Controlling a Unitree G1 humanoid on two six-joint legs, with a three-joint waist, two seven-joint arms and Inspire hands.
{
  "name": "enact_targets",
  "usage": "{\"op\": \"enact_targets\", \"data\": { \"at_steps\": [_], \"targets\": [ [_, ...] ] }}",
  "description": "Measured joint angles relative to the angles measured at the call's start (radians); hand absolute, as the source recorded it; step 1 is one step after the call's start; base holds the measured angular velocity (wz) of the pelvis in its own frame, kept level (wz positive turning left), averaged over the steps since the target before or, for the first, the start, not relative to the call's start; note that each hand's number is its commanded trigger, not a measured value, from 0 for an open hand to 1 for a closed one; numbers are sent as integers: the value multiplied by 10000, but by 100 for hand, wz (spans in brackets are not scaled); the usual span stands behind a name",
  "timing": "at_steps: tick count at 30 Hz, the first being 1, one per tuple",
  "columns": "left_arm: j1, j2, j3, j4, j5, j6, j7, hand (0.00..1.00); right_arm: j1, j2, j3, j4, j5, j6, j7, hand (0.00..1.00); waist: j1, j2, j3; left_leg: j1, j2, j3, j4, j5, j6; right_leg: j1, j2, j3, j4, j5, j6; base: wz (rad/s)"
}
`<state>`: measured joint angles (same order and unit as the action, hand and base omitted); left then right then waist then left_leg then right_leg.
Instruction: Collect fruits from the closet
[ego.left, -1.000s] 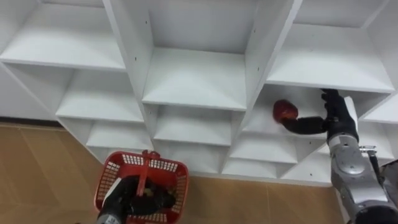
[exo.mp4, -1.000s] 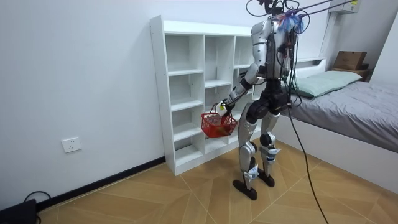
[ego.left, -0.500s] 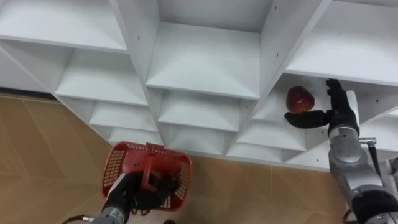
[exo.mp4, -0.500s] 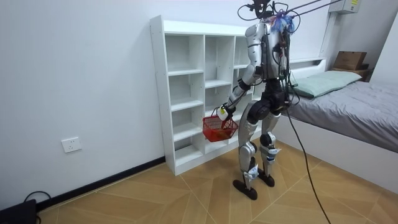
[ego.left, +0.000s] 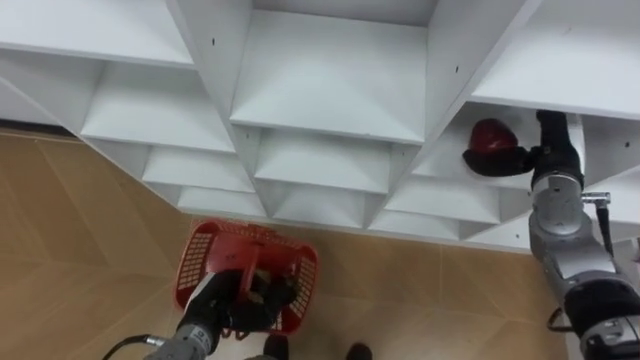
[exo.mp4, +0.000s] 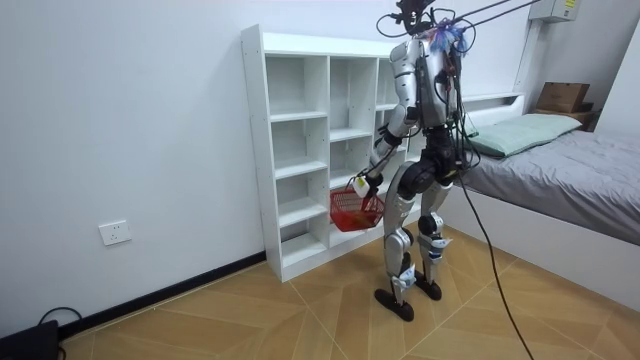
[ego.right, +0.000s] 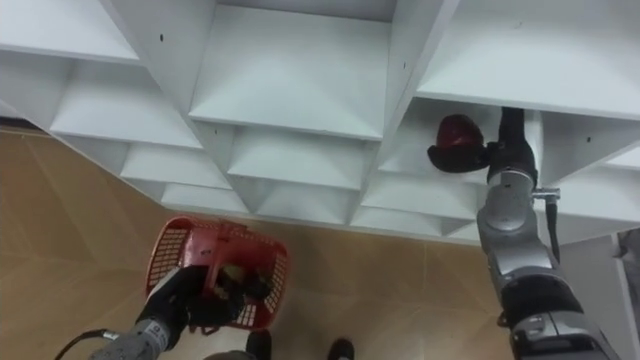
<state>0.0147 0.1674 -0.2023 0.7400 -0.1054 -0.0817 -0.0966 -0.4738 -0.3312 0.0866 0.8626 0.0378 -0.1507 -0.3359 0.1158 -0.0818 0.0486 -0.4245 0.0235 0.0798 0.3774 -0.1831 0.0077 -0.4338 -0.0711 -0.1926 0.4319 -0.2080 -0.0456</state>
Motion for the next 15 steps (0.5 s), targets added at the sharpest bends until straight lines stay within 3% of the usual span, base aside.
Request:
{"op": "enact_targets", "data": {
  "at_steps": [12, 15],
  "targets": [
    [-34, 25, -580, 83, -15, 102, 70, 100, -259, -156, 95, 374, -30, 2, -143, 0, 4, -3, 4, 0, -10, -13, -40, 9, 7, -8, -14, -15, -23, 0, 0, 0],
    [-154, 81, -690, 249, -29, 103, 65, 100, -273, -155, 112, 637, -86, 2, -142, 0, 14, -5, 38, -8, -9, -23, -34, 11, 7, -10, -17, -25, -19, 1, -1, 0]
  ]
}}
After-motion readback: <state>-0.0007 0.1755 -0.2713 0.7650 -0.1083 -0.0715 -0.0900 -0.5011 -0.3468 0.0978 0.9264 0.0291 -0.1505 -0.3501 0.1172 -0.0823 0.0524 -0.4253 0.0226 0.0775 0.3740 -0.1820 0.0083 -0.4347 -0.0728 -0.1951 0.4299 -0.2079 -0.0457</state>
